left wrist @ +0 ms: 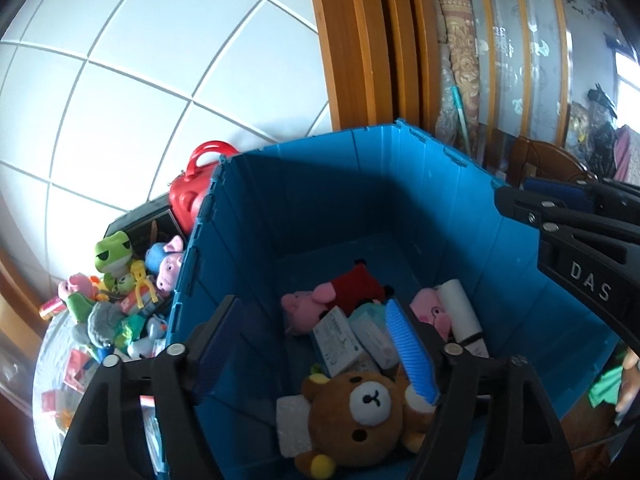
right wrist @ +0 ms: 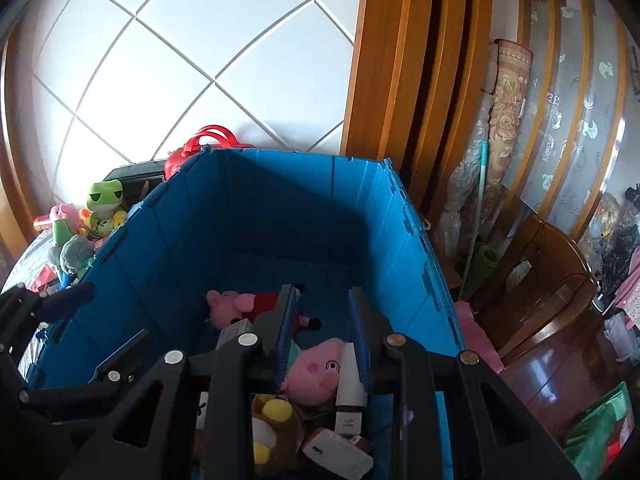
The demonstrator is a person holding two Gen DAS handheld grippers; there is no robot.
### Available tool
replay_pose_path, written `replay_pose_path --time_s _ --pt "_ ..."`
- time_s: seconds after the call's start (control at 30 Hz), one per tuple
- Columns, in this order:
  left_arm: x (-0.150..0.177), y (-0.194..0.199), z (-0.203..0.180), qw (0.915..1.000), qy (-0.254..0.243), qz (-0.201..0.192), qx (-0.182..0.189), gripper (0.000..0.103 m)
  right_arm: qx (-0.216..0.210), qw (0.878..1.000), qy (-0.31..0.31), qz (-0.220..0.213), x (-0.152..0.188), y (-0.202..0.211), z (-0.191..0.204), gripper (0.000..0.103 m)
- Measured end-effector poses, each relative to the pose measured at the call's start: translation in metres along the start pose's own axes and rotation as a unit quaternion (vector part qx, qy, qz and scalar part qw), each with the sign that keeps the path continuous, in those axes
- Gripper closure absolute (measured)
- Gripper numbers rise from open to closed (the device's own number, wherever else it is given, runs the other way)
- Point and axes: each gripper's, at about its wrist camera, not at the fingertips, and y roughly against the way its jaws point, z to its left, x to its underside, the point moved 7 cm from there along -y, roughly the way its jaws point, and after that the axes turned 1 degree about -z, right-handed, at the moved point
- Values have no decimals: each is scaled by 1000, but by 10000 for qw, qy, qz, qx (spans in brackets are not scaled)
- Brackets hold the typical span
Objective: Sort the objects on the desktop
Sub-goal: 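Move both open grippers back from the bin toward the table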
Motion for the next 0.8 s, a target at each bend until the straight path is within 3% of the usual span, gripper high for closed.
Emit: replay_pose_path --time_s 0.07,0.13,0.2,0.47,0.63,0.8 --pt "1 5 4 9999 86 -106 47 20 46 9999 -73 -70 3 6 -3 59" --pt "2 12 11 9997 160 -204 22 20 162 9997 -137 -148 5 12 -6 17" --pt "4 19 20 9992 247 -304 -39 20 278 9991 -215 -245 8 19 -9 7" --pt "19 57 72 9962 620 -575 -217 19 260 9980 -257 -523 21 58 24 5" --pt "40 90 107 9952 563 -630 -495 19 207 9977 -286 -576 36 85 66 5" --pt "77 125 153 9938 775 -630 -490 19 -8 9976 -253 -647 53 115 121 5"
